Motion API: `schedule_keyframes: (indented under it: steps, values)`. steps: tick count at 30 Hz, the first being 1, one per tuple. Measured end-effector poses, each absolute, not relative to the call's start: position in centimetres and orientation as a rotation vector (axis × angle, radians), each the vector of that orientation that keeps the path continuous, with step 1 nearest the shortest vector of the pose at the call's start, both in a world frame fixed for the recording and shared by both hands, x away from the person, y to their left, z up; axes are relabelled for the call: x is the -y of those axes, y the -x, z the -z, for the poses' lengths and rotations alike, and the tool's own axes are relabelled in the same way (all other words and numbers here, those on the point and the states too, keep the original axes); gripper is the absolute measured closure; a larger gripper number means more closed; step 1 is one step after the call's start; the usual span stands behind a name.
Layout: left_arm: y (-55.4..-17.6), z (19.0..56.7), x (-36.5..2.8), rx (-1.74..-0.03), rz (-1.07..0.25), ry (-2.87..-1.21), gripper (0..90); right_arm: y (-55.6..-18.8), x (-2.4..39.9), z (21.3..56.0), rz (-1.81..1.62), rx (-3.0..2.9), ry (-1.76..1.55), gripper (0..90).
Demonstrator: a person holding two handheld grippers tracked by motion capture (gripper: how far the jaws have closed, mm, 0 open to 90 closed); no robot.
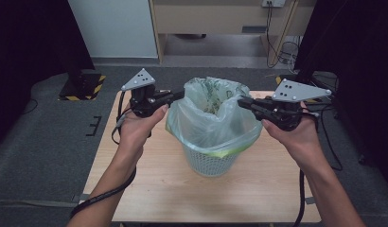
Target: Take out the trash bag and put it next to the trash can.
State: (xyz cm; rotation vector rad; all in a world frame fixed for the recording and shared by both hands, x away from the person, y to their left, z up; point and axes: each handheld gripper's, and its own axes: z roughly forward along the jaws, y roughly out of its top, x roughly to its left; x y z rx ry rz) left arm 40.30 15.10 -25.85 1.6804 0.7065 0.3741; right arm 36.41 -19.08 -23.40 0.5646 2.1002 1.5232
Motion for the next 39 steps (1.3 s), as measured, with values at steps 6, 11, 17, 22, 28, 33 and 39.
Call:
schedule_keyframes:
  steps: [6,11,17,22,28,33,39]
  values:
    - [-40.3,26.4,-14.8,-0.699,-0.356,-1.691,90.0,-36.8,16.9,23.9,-1.446,-2.184,-0.538,90.0]
    - [-40.3,26.7,-14.6,-0.689,-0.350,-1.715,90.0,-37.0,15.0,24.9,-1.393,-2.241,-0.506,90.0]
    - [-40.2,27.5,-14.6,-0.682,-0.334,-1.732,90.0,-37.3,14.3,24.9,-1.401,-2.226,-0.517,90.0]
    - [-40.2,28.0,-14.5,-0.685,-0.320,-1.733,90.0,-37.7,13.9,23.5,-1.458,-2.179,-0.535,90.0]
    - [-40.3,28.0,-14.4,-0.687,-0.311,-1.723,90.0,-38.6,12.7,23.8,-1.380,-2.222,-0.565,90.0]
    - [-40.0,27.2,-14.3,-0.678,-0.335,-1.710,90.0,-39.2,11.1,24.3,-1.387,-2.256,-0.541,90.0]
    - [-39.8,26.4,-14.0,-0.653,-0.321,-1.706,90.0,-39.3,10.1,25.4,-1.369,-2.286,-0.522,90.0]
